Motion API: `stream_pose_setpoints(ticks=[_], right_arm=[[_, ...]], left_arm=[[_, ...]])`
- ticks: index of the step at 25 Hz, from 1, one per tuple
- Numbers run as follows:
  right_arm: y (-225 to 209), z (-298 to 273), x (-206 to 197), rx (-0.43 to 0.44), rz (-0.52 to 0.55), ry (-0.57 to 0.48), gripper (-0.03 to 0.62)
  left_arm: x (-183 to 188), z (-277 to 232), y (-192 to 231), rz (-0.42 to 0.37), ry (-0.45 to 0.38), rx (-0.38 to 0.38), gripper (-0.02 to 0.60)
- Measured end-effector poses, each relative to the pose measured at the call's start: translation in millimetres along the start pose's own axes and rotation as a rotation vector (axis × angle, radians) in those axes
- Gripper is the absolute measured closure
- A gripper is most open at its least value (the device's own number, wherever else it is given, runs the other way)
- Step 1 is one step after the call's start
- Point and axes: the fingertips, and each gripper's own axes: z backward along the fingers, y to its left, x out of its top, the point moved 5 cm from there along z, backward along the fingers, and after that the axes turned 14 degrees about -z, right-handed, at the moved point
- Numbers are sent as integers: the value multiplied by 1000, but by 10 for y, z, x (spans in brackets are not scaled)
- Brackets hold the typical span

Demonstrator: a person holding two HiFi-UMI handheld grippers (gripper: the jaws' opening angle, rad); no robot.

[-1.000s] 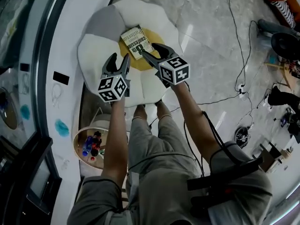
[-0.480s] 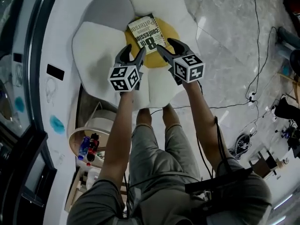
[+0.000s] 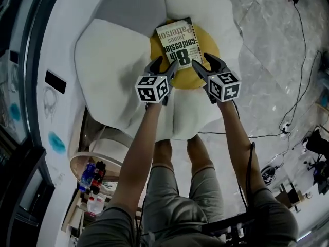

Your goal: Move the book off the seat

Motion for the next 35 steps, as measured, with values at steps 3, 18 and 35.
stream_pose_setpoints(ticks=[3, 18, 35], right_arm=[[-179, -308, -110, -9, 28, 30, 359], [-989, -1071, -592, -35, 146, 146, 336], [-977, -1005, -562, 84, 15, -88, 336]], left_arm=[[-203, -175, 169, 8, 26, -5, 316], [-1174, -887, 466, 95, 206, -105, 298], [-1288, -1010, 550, 164, 178, -147, 282]])
